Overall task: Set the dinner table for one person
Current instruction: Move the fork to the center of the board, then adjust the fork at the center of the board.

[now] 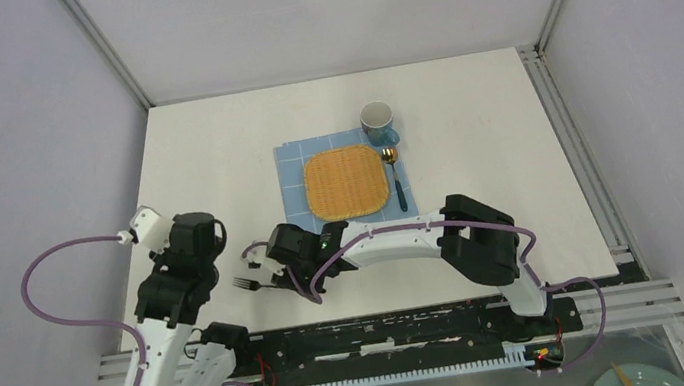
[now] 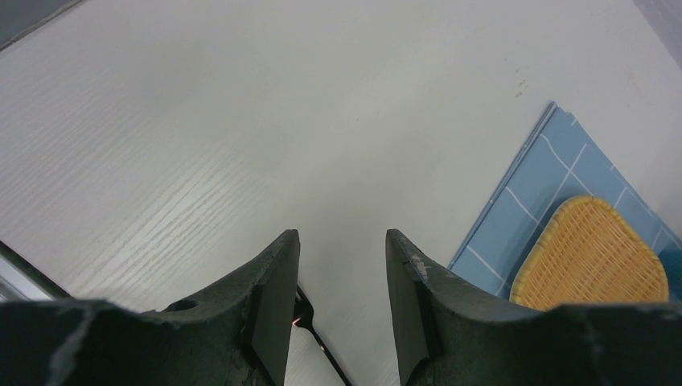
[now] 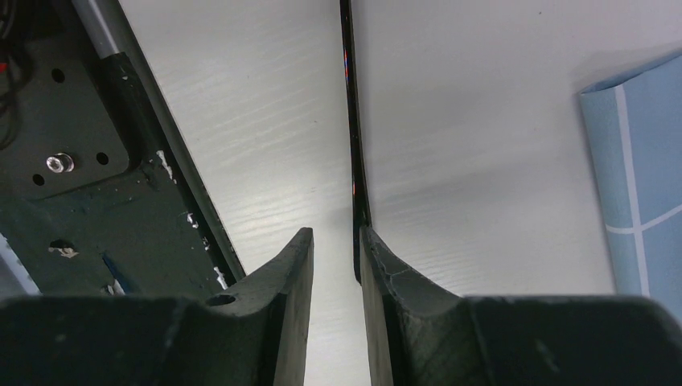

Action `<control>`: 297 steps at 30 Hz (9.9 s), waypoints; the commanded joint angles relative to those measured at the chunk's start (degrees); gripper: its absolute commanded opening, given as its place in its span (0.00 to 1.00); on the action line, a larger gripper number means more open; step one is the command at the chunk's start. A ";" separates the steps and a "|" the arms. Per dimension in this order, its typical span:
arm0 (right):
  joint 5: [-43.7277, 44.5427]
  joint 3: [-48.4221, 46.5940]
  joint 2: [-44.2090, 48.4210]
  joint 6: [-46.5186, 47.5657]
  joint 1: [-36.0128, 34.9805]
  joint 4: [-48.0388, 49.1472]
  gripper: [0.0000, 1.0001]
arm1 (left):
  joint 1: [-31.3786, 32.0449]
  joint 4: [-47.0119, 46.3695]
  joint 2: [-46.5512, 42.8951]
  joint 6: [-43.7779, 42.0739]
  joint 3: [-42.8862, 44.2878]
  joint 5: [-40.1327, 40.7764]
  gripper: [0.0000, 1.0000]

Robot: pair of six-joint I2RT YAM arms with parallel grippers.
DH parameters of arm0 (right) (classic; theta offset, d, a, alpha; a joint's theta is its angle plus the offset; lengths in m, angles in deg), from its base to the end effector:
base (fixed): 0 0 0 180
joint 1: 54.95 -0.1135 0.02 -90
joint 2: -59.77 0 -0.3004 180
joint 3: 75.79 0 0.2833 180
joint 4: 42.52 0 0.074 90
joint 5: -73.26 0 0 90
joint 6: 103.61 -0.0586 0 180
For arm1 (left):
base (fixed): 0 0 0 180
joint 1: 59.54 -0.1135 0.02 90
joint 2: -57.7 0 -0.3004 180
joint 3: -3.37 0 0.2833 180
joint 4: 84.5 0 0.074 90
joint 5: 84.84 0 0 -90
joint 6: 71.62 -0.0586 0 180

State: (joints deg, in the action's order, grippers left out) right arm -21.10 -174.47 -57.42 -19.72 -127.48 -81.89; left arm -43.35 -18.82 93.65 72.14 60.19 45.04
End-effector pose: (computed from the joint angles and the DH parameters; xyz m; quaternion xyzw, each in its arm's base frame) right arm 0.1447 0.4748 0.1786 -0.5348 0.7977 0.2034 0.1907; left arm 0.1314 0.0010 0.3069 -0.4035 0.7795 0.0510 0.4764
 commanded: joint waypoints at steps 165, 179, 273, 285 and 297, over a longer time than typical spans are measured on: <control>-4.87 -7.76 -7.98 -3.76 3.30 7.78 0.22 | -0.25 5.96 -5.34 -1.73 7.33 10.92 0.53; -1.71 -9.94 -9.00 -7.24 3.21 8.12 0.00 | -0.27 6.23 -5.75 -1.99 7.53 10.83 0.53; 41.99 17.70 37.76 -8.79 10.88 16.39 0.41 | -0.21 -9.95 27.55 -2.36 12.73 -0.83 0.51; 40.88 23.09 43.33 -9.71 15.52 15.91 0.43 | 0.24 -11.88 49.27 -3.13 24.38 -4.21 0.50; 40.05 23.40 43.59 -12.22 21.04 13.12 0.46 | 0.63 -8.24 58.92 5.82 29.45 -13.20 0.47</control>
State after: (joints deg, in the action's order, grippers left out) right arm 18.66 -150.89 -15.17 -29.99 -108.01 -68.05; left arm -43.29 -28.18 151.22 73.19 88.67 35.14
